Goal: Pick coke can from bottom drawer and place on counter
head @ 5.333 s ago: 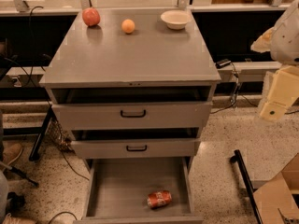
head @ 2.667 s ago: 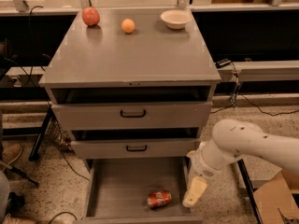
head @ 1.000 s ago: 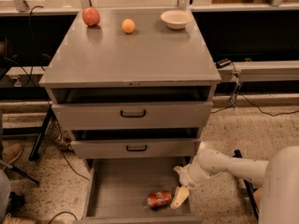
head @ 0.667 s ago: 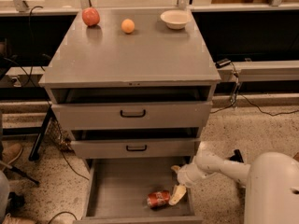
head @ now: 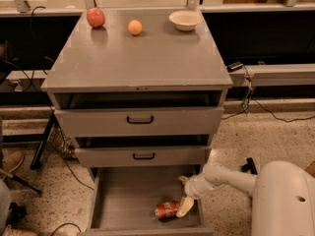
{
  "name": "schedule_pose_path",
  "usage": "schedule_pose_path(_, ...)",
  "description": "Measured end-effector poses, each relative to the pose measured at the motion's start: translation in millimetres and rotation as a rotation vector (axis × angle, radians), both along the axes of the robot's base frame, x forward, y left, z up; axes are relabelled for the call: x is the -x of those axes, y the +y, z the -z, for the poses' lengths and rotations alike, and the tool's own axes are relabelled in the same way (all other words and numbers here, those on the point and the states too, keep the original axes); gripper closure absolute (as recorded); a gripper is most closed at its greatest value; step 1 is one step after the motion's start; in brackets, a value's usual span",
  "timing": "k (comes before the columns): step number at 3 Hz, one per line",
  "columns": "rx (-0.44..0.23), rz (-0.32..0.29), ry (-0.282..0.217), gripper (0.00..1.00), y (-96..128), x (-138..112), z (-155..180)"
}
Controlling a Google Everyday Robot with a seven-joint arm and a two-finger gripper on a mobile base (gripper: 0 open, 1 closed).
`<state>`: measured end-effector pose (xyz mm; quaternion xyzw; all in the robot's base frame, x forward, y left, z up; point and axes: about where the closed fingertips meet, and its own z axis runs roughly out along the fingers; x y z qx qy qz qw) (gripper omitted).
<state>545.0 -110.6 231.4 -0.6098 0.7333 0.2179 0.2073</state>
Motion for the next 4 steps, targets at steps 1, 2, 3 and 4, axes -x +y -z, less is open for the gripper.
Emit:
schedule_pose_path(1,-0.028,-0.026,-0.032,0.0,2.7,-4.1,20.6)
schedule_pose_path(2,-0.06,-0.066,-0.071,0.0,6.2,-9.9,42.3)
schedule_pose_path(3,-0.085,-0.124,-0.09,0.0,17.1,-16.7,70.0)
schedule_pose_path(4,-0.092,-0.159,-0.085,0.0,27.2,-18.7,88.0)
